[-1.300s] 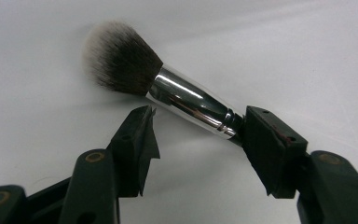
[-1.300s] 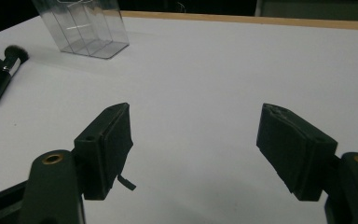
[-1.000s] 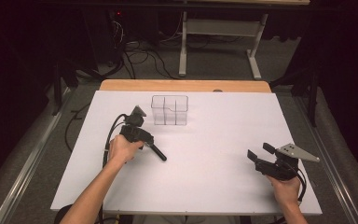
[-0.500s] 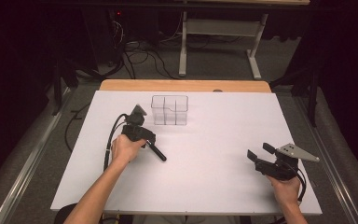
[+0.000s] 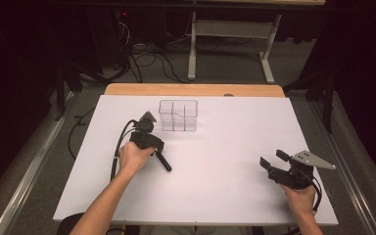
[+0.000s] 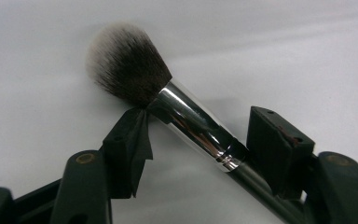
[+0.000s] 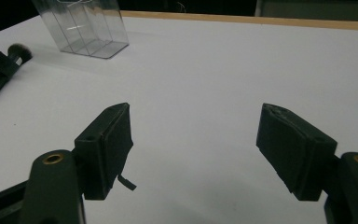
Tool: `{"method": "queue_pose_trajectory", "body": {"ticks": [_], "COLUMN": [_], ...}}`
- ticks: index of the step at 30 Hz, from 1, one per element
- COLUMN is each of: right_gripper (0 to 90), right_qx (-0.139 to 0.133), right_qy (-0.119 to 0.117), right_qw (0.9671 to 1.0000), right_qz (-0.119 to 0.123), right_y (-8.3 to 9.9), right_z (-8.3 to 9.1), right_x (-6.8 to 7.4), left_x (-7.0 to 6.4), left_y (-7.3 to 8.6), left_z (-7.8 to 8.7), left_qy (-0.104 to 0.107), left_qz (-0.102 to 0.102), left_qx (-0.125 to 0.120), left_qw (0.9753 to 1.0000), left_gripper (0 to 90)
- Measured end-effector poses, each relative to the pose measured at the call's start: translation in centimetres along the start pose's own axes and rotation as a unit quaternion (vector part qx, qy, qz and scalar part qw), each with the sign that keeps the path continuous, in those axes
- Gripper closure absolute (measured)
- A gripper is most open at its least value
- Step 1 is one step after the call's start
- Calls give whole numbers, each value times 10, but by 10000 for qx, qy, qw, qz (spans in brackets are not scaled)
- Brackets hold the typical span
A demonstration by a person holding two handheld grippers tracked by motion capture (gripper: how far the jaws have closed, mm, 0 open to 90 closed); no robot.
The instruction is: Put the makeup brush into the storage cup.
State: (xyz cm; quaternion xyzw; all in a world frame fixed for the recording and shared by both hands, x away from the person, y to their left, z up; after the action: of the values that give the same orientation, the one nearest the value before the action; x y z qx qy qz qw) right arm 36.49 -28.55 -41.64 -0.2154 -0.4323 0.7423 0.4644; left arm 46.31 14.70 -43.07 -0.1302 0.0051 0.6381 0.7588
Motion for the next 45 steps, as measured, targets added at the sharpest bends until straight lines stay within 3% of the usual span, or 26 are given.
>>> {"method": "queue_pose_trajectory", "body": {"ticks": [5,13,19,36,45], "right_gripper": [282,283,283,284,284], "right_qx": [7,8,23,59,60], "right_qy": [3,8,1,-6,-6], "right_qw": [10000,10000,10000,10000,10000], "right_qz": [-17,11,21,4,12], "right_y": [0,0,0,0,0], "right_z": [0,-1,-1,-1,-1], "right_x": [1,0,0,1,0], "left_x": [0,3,4,6,7], "left_y": [2,5,6,5,5], "left_z": [1,3,4,5,5], "left_qy": [-43,3,49,168,274], "left_qz": [-143,-538,-641,-698,-744], "left_qx": [18,171,161,-21,12], "left_qw": [9999,9984,9978,9974,9969], "left_gripper": [418,493,523,599,665]}}
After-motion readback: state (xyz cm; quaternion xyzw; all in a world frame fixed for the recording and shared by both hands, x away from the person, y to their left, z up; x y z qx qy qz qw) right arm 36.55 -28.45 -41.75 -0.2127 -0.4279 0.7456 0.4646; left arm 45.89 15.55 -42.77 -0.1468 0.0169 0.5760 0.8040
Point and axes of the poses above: each handheld gripper's, and its own axes: z roughly backward along the jaws, y roughly out of its underside, x roughly to its left, the point moved 3 cm from there along -z, roughly forward along the jaws, and after that the axes turned 7 degrees about x, right-handed, at the moved point
